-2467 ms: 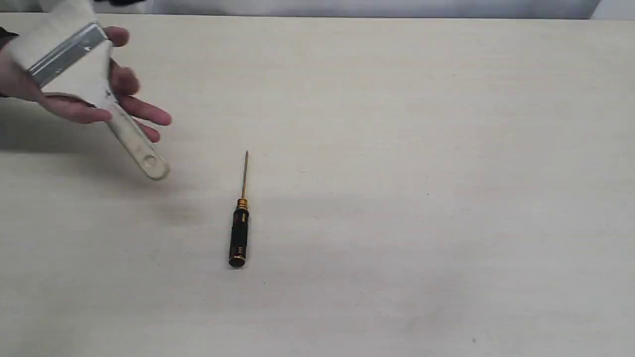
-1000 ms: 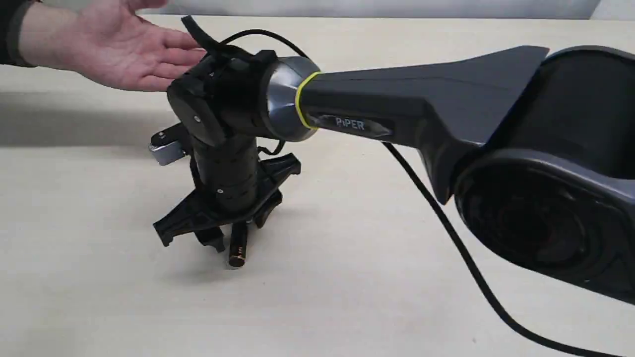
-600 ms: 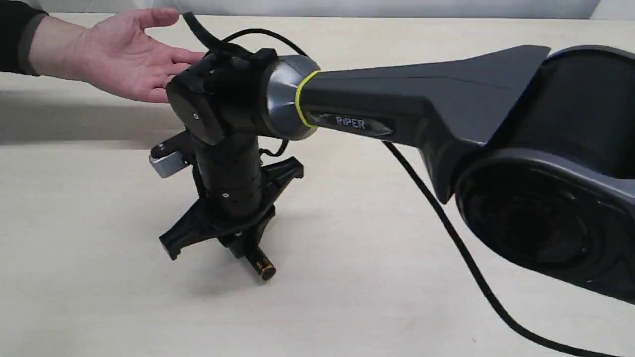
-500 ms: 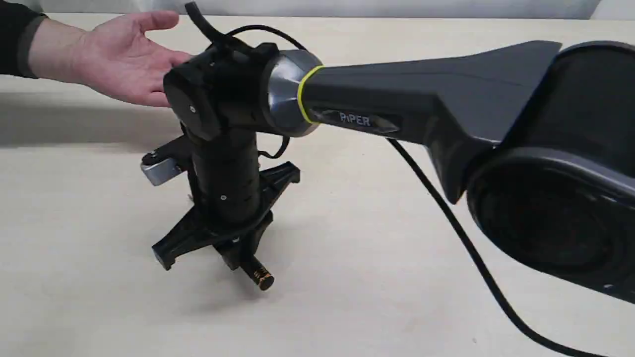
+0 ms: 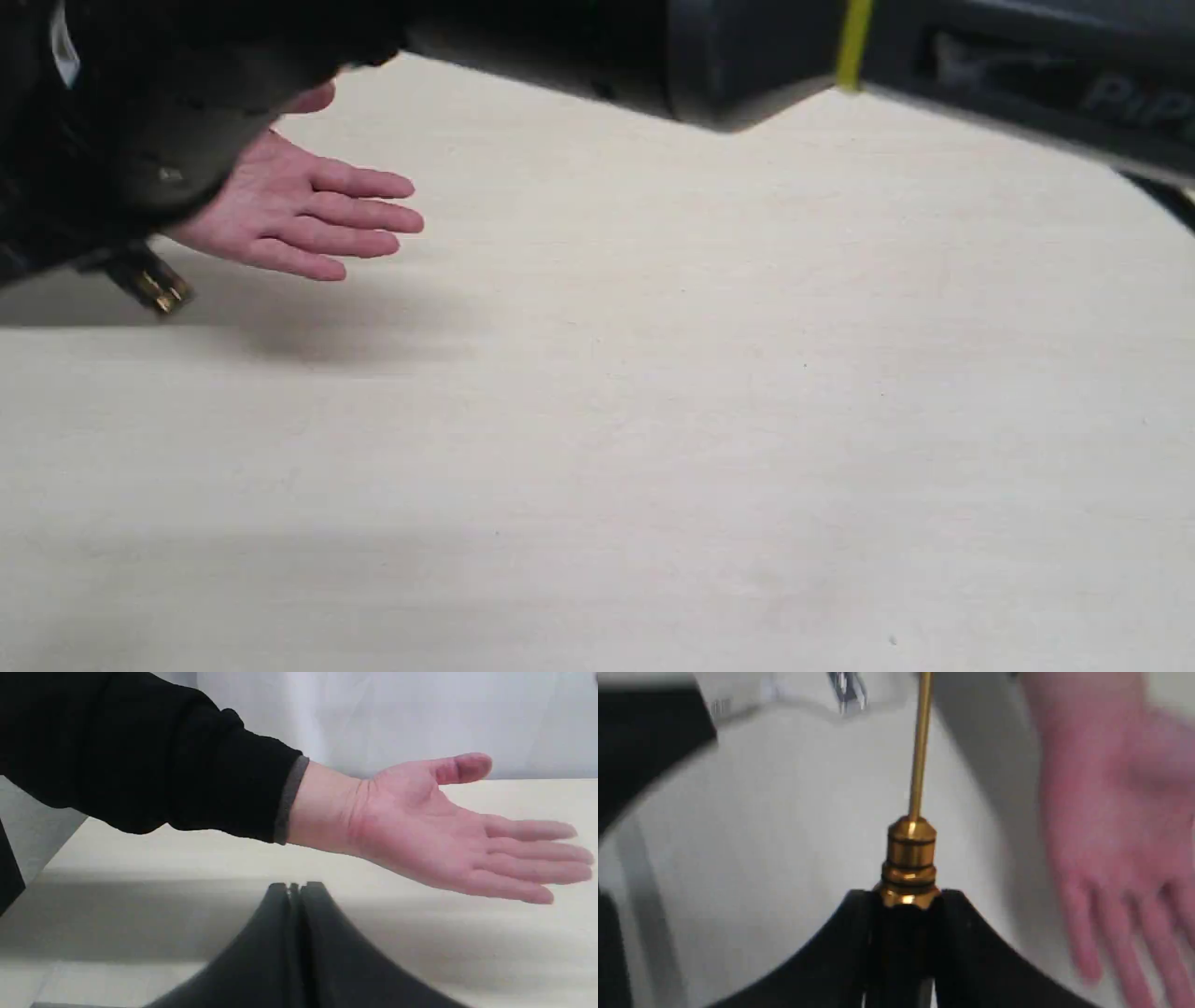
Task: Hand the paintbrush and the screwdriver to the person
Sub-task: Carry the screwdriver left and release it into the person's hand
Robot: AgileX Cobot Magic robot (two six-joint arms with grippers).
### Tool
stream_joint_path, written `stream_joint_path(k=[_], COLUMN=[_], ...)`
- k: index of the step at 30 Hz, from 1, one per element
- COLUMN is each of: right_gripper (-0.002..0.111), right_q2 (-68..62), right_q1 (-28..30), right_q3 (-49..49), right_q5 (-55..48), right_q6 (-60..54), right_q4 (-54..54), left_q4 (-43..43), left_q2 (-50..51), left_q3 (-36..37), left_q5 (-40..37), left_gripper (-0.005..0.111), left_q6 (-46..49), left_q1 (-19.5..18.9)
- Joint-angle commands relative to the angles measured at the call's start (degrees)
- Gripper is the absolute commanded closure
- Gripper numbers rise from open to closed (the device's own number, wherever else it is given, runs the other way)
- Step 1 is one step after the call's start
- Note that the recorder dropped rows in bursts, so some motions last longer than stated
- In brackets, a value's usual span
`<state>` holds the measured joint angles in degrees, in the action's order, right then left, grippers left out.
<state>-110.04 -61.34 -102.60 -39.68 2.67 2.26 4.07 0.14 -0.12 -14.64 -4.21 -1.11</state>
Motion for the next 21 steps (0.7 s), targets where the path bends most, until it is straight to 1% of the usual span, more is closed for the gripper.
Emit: stream_joint_path(k=[1,4,10,15,18,21], right_gripper=[0.104,0.104,0.104,0.103,0.096,0.081], right_q2=[-0.2,-2.5,-8.8,-13.2,-14.4,-14.5], right_q1=[1.4,4.5,9.8,10.5,10.5,10.5], right_q3=[0.1,0.1,0.1,0.1,0.1,0.1], right_q5=[11.7,15.4,13.3,12.8,10.6,7.5], right_q6=[0.0,0.8,3.9,3.8,3.6,1.3], right_q4=[2.1,2.1,1.2,-1.9,-2.3,-2.3], left_q4=[0.0,0.0,-0.2,-0.2,-0.2,-0.2], left_q2=[-0.1,-0.1,-0.1,-0.1,-0.1,-0.1], left_q3=[0.1,0.1,0.1,0.1,0.1,0.1], left_q5=[0.3,0.3,0.2,0.2,0.2,0.2], left_gripper=[0.107,0.107,0.107,0.107,0.107,0.107], left_q6=[-0.1,-0.1,-0.1,-0.1,-0.1,-0.1], left_q1=[0.5,0.5,0.5,0.5,0.5,0.5])
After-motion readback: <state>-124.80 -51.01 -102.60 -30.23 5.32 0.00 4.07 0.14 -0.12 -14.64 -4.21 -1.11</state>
